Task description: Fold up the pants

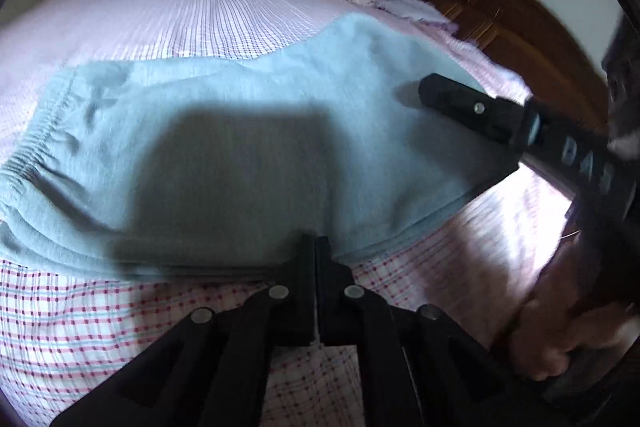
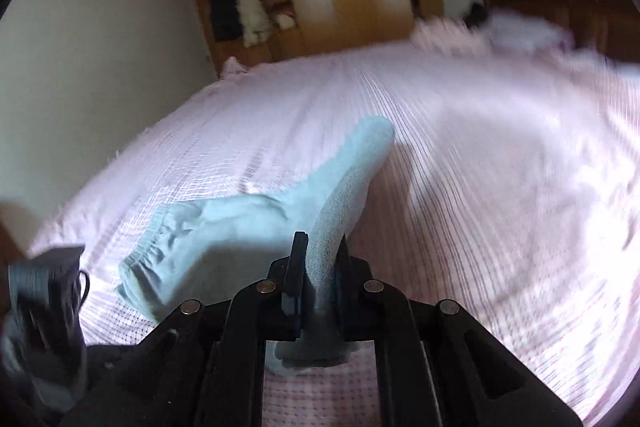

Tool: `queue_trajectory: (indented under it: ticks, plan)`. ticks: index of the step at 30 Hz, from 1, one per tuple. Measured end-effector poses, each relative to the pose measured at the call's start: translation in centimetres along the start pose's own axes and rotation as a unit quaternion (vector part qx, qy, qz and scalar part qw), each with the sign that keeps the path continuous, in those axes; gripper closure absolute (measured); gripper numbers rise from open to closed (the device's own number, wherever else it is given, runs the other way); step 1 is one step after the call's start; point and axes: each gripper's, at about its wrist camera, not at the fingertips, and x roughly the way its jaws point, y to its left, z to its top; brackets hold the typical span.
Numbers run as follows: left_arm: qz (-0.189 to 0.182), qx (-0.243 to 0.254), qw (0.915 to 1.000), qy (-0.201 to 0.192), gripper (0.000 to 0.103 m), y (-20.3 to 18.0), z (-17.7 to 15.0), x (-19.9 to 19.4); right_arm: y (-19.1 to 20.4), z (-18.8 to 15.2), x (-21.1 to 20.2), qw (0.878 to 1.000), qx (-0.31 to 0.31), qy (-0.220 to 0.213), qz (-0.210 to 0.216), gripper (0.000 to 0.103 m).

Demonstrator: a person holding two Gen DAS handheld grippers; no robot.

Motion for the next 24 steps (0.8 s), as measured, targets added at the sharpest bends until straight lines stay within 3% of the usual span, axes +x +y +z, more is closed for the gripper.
queue_trajectory:
  ticks: [2, 5, 7, 14, 19, 24]
  plan:
    - [-0.021, -0.016, 0.9996, -0.007, 0.103, 1.4, 0.5, -1.9, 2.1, 0.2, -0.4, 0.999, -0.032, -0.012, -0.013, 0.099]
    - [0.011, -0.012, 0.9993, -0.033, 0.098, 4.0, 1.0, -5.6, 4.4, 0.4, -0.6, 0.997, -0.069, -0.016, -0.027, 0.099]
    - [0.019, -0.014, 0.999, -0.038, 0.088, 5.6, 1.3, -7.5, 5.9, 0.4, 0.0, 0.994, -0.096, -0.014, -0.046, 0.099]
    - [0.065, -0.046, 0.9942, -0.073, 0.082, 12.4, 0.7, -13.8, 10.5, 0.7, 1.4, 0.988, -0.143, -0.009, -0.057, 0.099]
    - [0.07, -0.089, 0.9909, -0.072, 0.081, 16.5, -0.3, -14.3, 14.2, 1.1, 2.9, 0.986, -0.16, 0.004, -0.051, 0.098]
    - [0.072, -0.101, 0.9893, -0.078, 0.081, 18.1, -1.3, -13.8, 17.9, -0.1, 4.5, 0.976, -0.214, 0.009, -0.039, 0.098]
